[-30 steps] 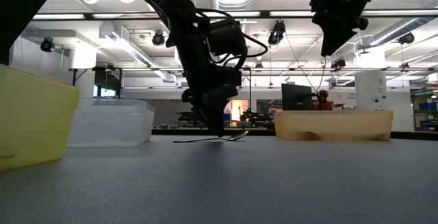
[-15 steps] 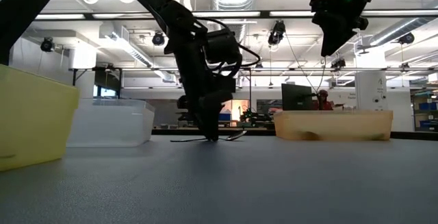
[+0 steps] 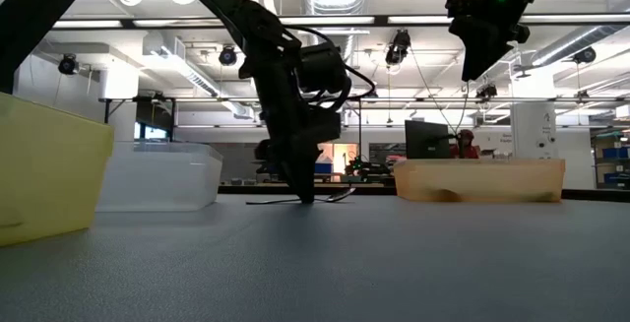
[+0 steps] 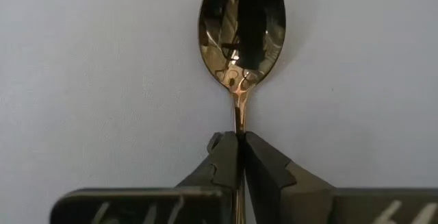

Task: Sort silverware by color (type)
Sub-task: Put the black spoon into the yellow bin

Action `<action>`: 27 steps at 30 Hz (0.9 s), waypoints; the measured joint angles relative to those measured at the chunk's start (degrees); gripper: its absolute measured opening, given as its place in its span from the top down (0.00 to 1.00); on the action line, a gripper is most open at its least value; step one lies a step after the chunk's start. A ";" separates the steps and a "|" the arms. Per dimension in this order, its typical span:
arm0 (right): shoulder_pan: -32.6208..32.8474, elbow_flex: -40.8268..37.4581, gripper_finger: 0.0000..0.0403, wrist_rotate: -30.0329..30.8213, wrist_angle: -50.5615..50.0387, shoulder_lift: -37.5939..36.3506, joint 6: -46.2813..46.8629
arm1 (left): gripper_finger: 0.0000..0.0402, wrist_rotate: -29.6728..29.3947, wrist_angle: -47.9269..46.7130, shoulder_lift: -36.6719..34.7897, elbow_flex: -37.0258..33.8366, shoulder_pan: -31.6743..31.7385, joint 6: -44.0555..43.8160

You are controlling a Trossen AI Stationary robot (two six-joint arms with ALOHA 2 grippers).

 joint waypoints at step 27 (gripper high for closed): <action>0.17 -22.60 0.72 -0.54 18.69 -19.06 10.69 | 1.00 5.89 -19.82 -31.90 1.68 -9.99 5.87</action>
